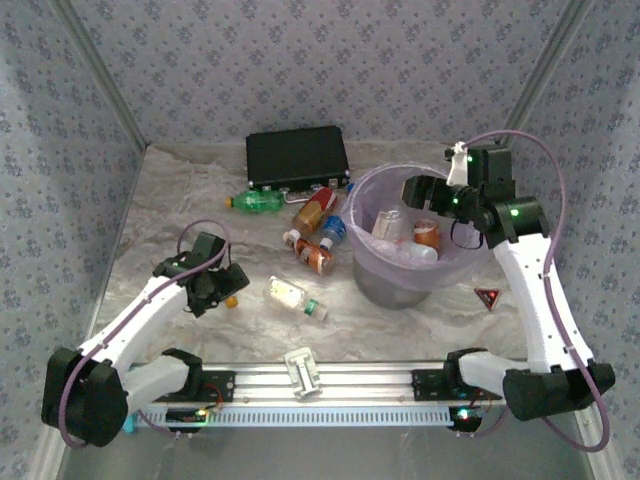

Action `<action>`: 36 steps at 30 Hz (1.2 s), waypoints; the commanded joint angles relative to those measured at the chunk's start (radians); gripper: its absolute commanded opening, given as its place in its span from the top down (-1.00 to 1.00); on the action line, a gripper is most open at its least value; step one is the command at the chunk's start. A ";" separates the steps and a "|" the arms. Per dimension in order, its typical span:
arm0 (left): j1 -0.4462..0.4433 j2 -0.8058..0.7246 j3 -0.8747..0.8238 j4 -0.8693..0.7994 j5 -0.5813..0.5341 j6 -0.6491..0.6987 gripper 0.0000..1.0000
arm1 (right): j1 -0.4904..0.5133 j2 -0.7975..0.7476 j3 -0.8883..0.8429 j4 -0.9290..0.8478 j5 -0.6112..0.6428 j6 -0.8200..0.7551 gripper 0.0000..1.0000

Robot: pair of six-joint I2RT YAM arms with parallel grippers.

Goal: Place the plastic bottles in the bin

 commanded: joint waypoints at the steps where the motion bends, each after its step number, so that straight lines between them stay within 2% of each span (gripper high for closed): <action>1: 0.024 0.002 -0.037 0.111 -0.013 -0.025 -0.88 | -0.016 -0.036 0.021 -0.011 -0.050 -0.014 -0.68; 7: 0.056 0.091 -0.064 0.215 -0.024 0.016 -0.79 | -0.029 -0.059 0.004 0.031 -0.086 0.000 -0.72; 13: 0.056 0.158 -0.058 0.278 -0.029 0.023 -0.44 | -0.031 -0.075 0.006 0.050 -0.095 0.016 -0.75; 16: 0.056 0.156 -0.055 0.275 -0.033 0.030 -0.32 | -0.030 -0.081 0.010 0.046 -0.098 0.018 -0.75; 23: 0.057 0.095 -0.034 0.242 -0.031 0.059 -0.21 | -0.031 -0.070 0.020 0.053 -0.135 0.024 -0.73; 30: 0.053 0.024 0.042 0.246 0.058 0.133 -0.15 | -0.014 -0.043 0.047 0.095 -0.243 0.031 -0.75; 36: 0.024 -0.012 0.115 0.395 0.187 0.137 0.06 | 0.094 0.025 0.136 0.119 -0.310 0.020 -0.75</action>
